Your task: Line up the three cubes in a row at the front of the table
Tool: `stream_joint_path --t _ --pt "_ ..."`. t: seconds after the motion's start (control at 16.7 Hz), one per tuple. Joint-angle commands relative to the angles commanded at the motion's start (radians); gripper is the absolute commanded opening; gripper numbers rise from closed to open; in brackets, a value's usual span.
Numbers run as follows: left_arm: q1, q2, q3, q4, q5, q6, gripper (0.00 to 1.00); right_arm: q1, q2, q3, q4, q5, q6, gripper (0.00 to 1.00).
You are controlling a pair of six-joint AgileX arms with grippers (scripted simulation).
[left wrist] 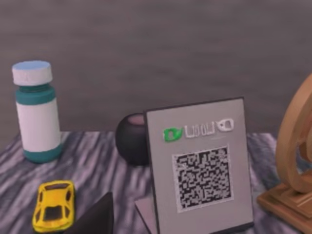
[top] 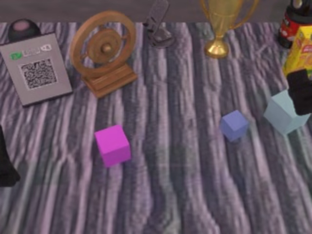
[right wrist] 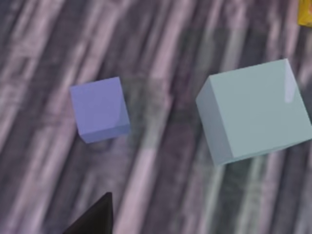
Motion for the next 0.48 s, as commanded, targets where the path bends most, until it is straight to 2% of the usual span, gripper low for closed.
stream_joint_path --t 0.24,0.48 --pt "0.000 0.000 0.000 0.000 0.000 0.000 1.00 0.071 0.421 0.317 -0.219 0.001 -0.024 1.00" --pt "0.000 0.000 0.000 0.000 0.000 0.000 1.00 0.127 0.721 0.578 -0.384 0.001 -0.043 1.00"
